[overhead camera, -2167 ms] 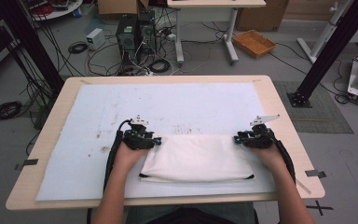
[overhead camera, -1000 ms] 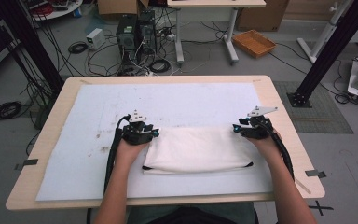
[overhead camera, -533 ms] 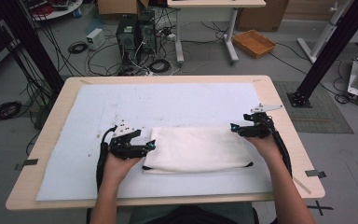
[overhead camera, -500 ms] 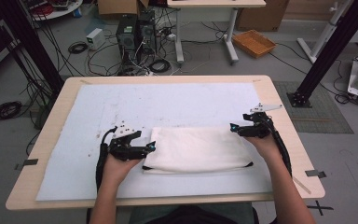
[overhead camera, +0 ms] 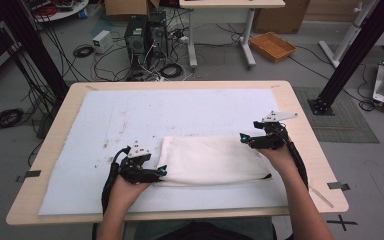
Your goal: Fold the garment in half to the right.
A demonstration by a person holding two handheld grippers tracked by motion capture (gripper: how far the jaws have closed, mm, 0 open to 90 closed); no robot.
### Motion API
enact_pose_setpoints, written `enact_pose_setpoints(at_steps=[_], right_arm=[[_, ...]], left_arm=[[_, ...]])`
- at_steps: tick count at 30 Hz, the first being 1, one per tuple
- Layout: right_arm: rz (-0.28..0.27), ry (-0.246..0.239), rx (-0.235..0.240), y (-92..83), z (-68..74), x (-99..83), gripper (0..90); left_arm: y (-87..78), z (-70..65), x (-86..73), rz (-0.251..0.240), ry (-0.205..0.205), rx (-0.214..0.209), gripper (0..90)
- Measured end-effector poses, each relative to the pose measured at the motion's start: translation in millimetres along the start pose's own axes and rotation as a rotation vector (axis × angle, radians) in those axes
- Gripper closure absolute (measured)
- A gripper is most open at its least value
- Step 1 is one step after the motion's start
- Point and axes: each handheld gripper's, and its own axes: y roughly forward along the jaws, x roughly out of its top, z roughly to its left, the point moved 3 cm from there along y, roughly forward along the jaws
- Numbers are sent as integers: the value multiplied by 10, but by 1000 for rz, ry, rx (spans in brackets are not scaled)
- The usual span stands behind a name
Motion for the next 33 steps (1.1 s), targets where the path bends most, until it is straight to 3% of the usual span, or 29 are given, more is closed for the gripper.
enact_pose_setpoints(at_steps=[2,7,11,14,19,21,24,28,32,33], right_arm=[[1,3,0,3,5,0,220],[3,0,12,46,28,8,220],[15,-8,22,100,55,32,220],[19,-20,29,128,81,75,220],[27,-44,31,166,130,170,221],[14,-50,31,175,158,211,221],[15,-69,43,211,208,272,221],[29,-96,57,305,289,360,221],[39,-120,79,410,376,445,221],[41,-132,89,460,424,482,221]], left_arm=[[5,3,-15,17,2,-3,253],[50,-44,-107,100,2,-82,314],[41,-92,-123,95,16,-64,333],[17,-142,-125,113,35,-130,364],[-3,-201,-145,126,63,-120,416],[-11,-241,-148,138,85,-119,432],[-5,-296,-142,166,162,-137,434],[-9,-232,-140,152,165,-128,580],[-19,-262,-159,135,194,-125,648],[-21,-279,-159,136,205,-130,729]])
